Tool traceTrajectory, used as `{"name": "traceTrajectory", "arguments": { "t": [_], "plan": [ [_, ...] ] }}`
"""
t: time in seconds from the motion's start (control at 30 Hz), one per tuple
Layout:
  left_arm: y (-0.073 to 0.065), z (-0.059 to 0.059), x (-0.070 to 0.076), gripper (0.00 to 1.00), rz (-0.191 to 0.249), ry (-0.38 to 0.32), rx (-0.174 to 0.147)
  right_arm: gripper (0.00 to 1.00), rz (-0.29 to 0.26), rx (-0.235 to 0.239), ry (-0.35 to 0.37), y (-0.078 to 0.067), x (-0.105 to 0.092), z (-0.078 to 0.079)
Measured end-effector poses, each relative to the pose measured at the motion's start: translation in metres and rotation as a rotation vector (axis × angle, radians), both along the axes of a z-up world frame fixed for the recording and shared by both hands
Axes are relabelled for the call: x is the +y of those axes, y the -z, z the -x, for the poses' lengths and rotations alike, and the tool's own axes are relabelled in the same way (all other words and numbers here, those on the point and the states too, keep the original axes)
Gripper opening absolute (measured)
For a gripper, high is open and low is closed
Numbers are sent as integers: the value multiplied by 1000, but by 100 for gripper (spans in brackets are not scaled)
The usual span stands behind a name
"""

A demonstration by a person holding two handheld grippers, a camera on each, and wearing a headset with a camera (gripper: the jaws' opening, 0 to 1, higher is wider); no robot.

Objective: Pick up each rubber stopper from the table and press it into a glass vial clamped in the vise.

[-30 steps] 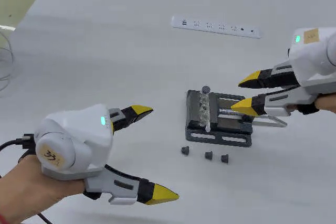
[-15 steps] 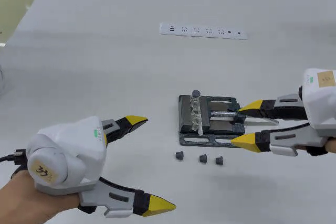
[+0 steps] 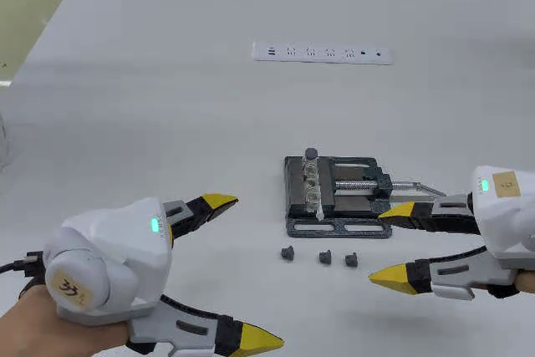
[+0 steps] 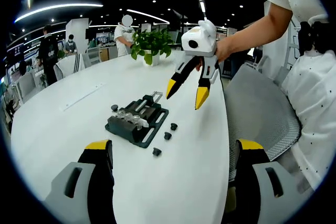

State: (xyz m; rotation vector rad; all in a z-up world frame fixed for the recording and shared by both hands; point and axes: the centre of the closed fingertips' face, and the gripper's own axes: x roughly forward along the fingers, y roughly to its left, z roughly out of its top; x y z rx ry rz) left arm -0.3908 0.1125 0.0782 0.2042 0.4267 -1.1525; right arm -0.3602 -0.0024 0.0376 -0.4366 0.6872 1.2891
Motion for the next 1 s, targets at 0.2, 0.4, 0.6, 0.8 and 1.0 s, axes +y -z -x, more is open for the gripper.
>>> {"name": "traceTrajectory", "arguments": {
  "t": [0.2, 0.4, 0.6, 0.8, 1.0],
  "plan": [
    [1, 1, 0, 96, -7, 5, 5, 41, 18, 10, -21, 17, -1, 3],
    [1, 1, 1, 96, -11, 2, 8, 35, 52, 8, -44, 33, -2, 0],
    [2, 1, 0, 96, -14, 6, 13, 28, 69, 9, -62, 45, 2, -6],
    [2, 0, 0, 96, -14, 3, 15, 21, 92, 15, -89, 55, 4, -8],
    [1, -1, 0, 96, -15, 1, 14, 19, 102, 14, -95, 60, 3, -11]
  ]
}}
